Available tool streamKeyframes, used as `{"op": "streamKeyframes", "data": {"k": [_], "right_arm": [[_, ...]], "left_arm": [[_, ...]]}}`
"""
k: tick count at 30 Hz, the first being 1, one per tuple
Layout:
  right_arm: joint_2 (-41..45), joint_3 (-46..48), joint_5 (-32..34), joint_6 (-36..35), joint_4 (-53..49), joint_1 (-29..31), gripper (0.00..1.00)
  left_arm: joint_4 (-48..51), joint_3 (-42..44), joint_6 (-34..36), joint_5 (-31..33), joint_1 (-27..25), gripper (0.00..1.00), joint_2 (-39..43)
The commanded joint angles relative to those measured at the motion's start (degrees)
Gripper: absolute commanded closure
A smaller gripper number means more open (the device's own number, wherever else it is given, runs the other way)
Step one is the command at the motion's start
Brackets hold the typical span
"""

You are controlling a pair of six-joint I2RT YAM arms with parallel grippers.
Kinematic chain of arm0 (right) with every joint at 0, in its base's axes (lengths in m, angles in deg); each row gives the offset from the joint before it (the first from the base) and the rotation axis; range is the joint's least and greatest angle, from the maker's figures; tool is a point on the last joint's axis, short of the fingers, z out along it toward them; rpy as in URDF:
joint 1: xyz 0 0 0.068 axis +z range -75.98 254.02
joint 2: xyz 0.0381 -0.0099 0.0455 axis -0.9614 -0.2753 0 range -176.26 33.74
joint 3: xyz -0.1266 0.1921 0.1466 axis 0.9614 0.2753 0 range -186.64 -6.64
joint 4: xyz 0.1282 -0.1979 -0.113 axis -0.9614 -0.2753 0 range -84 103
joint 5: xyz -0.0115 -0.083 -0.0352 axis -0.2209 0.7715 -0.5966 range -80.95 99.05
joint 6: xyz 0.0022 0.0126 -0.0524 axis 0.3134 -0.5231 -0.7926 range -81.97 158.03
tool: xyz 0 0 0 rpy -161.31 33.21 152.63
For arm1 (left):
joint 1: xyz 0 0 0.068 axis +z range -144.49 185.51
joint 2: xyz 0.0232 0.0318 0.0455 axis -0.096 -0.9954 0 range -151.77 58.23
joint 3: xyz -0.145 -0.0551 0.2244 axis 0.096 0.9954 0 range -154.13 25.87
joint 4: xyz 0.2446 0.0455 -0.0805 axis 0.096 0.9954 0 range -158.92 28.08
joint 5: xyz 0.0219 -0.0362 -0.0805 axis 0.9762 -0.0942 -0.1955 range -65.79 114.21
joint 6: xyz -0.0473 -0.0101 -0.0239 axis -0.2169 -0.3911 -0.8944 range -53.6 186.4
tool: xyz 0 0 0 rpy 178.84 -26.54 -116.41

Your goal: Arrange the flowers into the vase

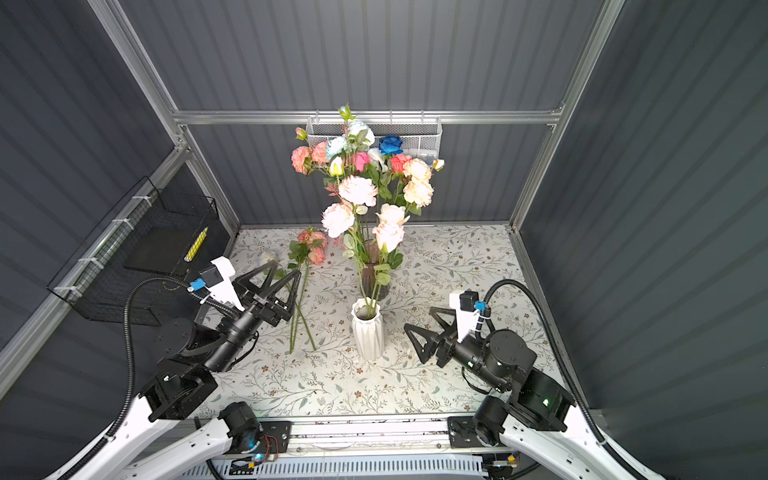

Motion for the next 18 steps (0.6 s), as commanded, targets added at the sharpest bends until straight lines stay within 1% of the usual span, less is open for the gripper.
{"op": "streamKeyframes", "data": {"k": [1, 2, 4, 6, 8, 10, 11, 14, 18], "right_arm": [[1.51, 1.29, 1.75, 1.25, -0.18, -0.15, 0.01], [1.73, 1.61, 1.98, 1.28, -0.20, -0.15, 0.01], [1.99, 1.94, 2.35, 1.39, -0.28, -0.15, 0.01], [2.17, 1.71, 2.20, 1.16, -0.57, -0.15, 0.01], [2.59, 1.69, 2.06, 1.15, -0.98, -0.15, 0.01], [3.25, 1.68, 2.28, 0.97, -1.45, -0.15, 0.01], [3.68, 1.81, 2.48, 0.97, -1.59, -0.15, 0.01], [4.80, 2.02, 2.80, 0.84, -2.11, -0.15, 0.01], [6.01, 2.03, 3.00, 0.61, -2.89, -0.15, 0.01]], "left_arm": [[19.75, 0.09, -1.02, 15.00, -0.20, 0.08, -3.67], [21.66, 0.11, -1.92, 17.06, 0.05, 0.10, -5.04], [23.50, 0.71, -3.73, 17.29, 2.43, 0.15, -6.93], [24.20, 1.35, -6.36, 11.41, 8.51, 0.20, -8.41], [24.11, 2.23, -9.01, 0.81, 18.53, 0.25, -10.59], [23.57, 2.90, -10.43, -7.79, 25.95, 0.29, -13.88], [23.76, 2.90, -10.93, -10.70, 28.81, 0.32, -16.39], [20.96, 3.59, -11.81, -15.19, 33.98, 0.40, -23.25], [12.22, 5.06, -15.08, -21.42, 41.25, 0.47, -31.90]]}}
